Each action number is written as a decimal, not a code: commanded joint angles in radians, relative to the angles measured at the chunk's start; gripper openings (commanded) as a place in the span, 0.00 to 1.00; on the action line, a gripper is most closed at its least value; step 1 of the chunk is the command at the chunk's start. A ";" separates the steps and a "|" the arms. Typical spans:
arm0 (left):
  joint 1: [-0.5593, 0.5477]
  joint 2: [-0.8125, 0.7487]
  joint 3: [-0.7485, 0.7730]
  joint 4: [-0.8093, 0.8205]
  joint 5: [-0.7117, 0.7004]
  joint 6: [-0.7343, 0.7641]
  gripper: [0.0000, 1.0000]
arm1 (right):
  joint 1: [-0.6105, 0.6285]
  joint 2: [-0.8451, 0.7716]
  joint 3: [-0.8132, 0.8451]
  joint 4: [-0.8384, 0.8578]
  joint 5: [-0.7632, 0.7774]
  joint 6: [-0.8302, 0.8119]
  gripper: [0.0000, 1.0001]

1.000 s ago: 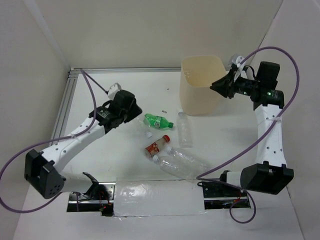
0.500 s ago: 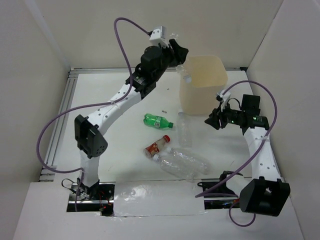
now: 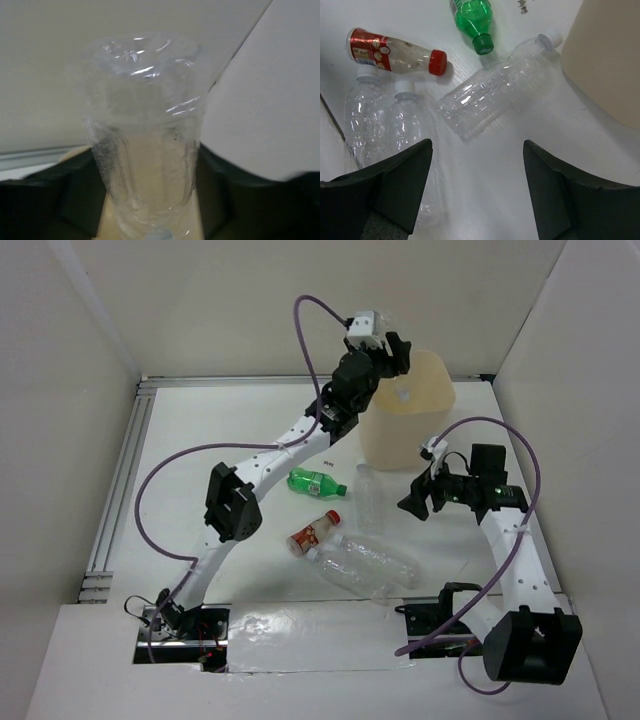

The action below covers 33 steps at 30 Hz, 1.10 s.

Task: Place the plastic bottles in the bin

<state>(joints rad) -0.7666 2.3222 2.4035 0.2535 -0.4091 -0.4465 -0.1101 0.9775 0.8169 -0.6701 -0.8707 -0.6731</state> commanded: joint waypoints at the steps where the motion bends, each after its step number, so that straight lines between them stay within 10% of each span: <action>1: -0.010 0.026 0.048 0.041 -0.051 0.069 0.81 | 0.049 0.044 -0.018 0.078 0.028 0.058 0.80; 5: -0.010 -0.023 0.016 0.055 -0.028 0.094 1.00 | 0.207 0.139 0.001 0.154 0.171 0.222 0.80; 11: -0.020 -0.179 -0.102 0.108 -0.046 0.205 1.00 | 0.358 0.225 -0.010 0.306 0.421 0.449 0.88; 19: -0.092 -0.686 -0.838 0.245 -0.161 0.402 1.00 | 0.500 0.331 -0.055 0.478 0.687 0.679 1.00; 25: -0.209 -1.084 -1.340 -0.048 -0.247 0.379 1.00 | 0.556 0.480 -0.074 0.570 0.766 0.728 1.00; 33: -0.255 -1.288 -1.621 -0.287 -0.121 0.210 1.00 | 0.567 0.555 -0.074 0.577 0.774 0.684 0.69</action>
<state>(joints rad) -1.0115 1.0584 0.8177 0.0444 -0.5880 -0.1741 0.4461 1.5444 0.7532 -0.1383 -0.1116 0.0284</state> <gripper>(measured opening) 1.001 0.719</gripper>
